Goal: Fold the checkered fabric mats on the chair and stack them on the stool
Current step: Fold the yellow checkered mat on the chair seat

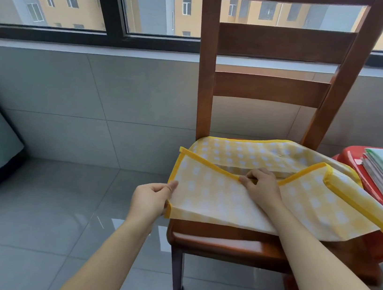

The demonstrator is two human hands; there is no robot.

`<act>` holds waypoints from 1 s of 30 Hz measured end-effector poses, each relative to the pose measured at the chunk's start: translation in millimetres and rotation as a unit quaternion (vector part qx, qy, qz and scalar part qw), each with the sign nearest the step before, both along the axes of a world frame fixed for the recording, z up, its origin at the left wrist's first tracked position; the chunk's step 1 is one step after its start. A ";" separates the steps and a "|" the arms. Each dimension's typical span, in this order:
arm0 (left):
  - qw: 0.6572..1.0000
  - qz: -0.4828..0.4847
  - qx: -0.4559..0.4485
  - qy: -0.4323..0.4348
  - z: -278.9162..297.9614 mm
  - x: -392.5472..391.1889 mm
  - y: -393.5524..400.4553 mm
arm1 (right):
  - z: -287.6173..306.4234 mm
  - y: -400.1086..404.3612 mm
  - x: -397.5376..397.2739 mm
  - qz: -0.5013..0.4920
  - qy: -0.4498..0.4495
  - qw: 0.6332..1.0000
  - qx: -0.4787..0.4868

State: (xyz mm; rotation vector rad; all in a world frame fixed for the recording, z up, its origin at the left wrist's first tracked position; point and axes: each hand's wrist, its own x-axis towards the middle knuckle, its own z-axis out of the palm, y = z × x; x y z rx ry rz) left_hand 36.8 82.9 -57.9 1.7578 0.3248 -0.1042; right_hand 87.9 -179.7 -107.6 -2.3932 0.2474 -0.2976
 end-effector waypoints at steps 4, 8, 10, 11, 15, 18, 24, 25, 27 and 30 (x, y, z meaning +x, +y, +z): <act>0.997 0.016 -0.039 0.058 -7.4 10.3 1.7 | -0.1 0.6 -2.1 -0.002 -0.008 1.000 -0.001; 0.999 0.024 0.009 0.029 -20.8 18.3 1.6 | 0.5 1.7 -4.5 -0.001 -0.014 1.000 -0.002; 0.999 0.034 0.023 0.009 -26.4 19.5 -1.7 | 0.5 1.6 -4.9 -0.001 -0.016 1.000 -0.004; 0.999 0.044 0.025 0.003 -27.8 19.4 -4.0 | 0.3 1.4 -4.9 -0.002 -0.017 1.000 -0.005; 0.996 0.091 0.011 -0.010 -23.7 16.8 -16.5 | -0.8 1.7 -5.4 -0.006 -0.030 0.999 -0.008; 0.995 0.100 -0.007 -0.023 -23.2 18.8 -21.3 | -1.6 1.7 -5.8 -0.005 -0.035 0.999 -0.012; 0.994 -0.045 0.060 -0.082 -16.2 28.2 6.0 | -2.4 -1.6 -5.3 -0.016 -0.042 0.999 0.007; 0.990 -0.065 0.089 -0.087 -14.9 28.1 9.3 | -2.3 -1.4 -4.7 -0.017 -0.040 0.999 0.006; 0.988 -0.066 0.115 -0.078 -17.5 26.6 11.3 | -2.1 -0.7 -3.5 -0.024 -0.031 0.999 0.008; 0.998 -0.018 0.060 -0.028 -22.3 20.0 9.2 | -2.2 0.1 -2.0 -0.035 -0.024 0.999 0.004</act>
